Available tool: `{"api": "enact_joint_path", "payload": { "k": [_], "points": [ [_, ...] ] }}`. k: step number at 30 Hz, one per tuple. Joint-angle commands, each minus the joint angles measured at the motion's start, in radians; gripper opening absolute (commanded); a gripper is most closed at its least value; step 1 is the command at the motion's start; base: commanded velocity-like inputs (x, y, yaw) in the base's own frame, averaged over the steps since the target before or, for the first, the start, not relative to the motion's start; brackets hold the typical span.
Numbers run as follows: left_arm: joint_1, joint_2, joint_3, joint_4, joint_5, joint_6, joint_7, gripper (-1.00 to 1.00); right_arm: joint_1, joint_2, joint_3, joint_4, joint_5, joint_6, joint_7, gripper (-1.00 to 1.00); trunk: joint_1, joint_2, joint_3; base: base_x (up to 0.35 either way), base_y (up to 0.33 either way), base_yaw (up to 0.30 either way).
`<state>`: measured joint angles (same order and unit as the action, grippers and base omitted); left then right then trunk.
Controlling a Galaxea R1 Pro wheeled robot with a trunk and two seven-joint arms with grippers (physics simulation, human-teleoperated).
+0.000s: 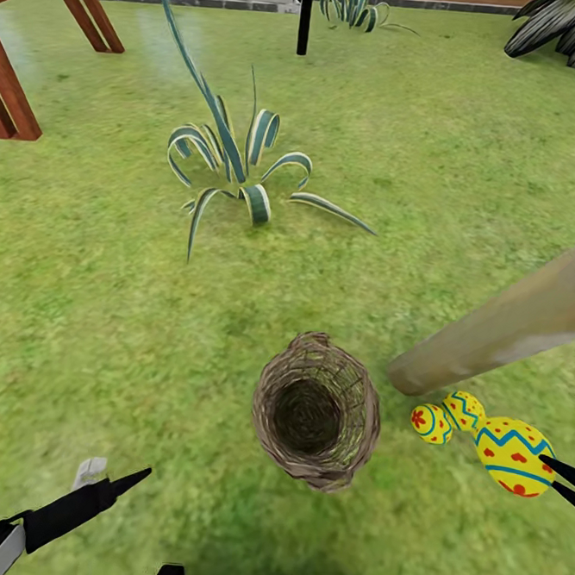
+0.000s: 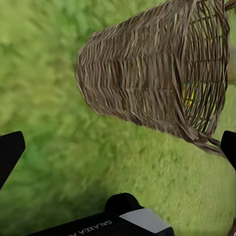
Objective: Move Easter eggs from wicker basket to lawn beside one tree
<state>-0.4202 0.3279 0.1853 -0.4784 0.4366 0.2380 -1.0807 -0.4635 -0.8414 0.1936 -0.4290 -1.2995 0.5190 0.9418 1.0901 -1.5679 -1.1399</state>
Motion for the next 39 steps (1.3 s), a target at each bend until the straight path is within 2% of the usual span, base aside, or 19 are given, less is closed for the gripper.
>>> {"api": "enact_joint_path", "payload": {
  "k": [1,11,14,17,24,26,28,39],
  "points": [
    [0.000,0.000,0.002,0.000,0.004,0.011,-0.004,1.00,-0.001,-0.001,0.006,0.001,-0.010,0.007,0.001,-1.00,0.000,0.000,0.000,-0.214,-0.240,0.000],
    [0.000,-0.001,0.000,0.000,0.004,0.011,-0.004,1.00,-0.001,-0.001,0.007,0.001,-0.004,0.007,0.000,-1.00,0.000,0.000,0.000,-0.206,-0.239,0.030],
    [0.000,-0.001,-0.001,0.000,0.004,0.011,-0.004,1.00,-0.001,0.000,0.008,0.000,0.067,0.007,-0.002,-1.00,0.000,0.000,0.000,-0.155,-0.256,0.267],
    [0.000,-0.001,-0.001,0.000,0.004,0.011,-0.003,1.00,-0.001,0.001,0.009,0.000,0.094,0.007,-0.003,-1.00,0.000,0.000,0.000,-0.136,-0.261,0.274],
    [0.000,-0.014,0.000,0.000,0.003,0.011,-0.004,1.00,-0.001,0.000,0.007,-0.002,0.097,0.004,-0.002,-1.00,0.000,0.000,0.000,-0.124,-0.263,0.027],
    [0.000,-0.015,0.000,0.000,0.002,0.011,-0.004,1.00,-0.001,0.000,0.007,-0.001,0.097,-0.076,0.001,-1.00,0.000,0.000,0.000,-0.122,-0.264,0.000],
    [0.000,-0.014,0.000,0.000,0.003,0.011,-0.004,1.00,-0.001,0.000,0.007,-0.002,0.097,-0.109,0.003,-1.00,0.000,0.000,0.000,-0.116,-0.265,0.000],
    [0.000,-0.015,0.000,0.000,0.002,0.011,-0.001,1.00,-0.001,0.000,0.008,-0.002,0.098,-0.117,0.001,-1.00,0.000,0.000,0.000,-0.077,-0.283,0.032]
  ]
}}
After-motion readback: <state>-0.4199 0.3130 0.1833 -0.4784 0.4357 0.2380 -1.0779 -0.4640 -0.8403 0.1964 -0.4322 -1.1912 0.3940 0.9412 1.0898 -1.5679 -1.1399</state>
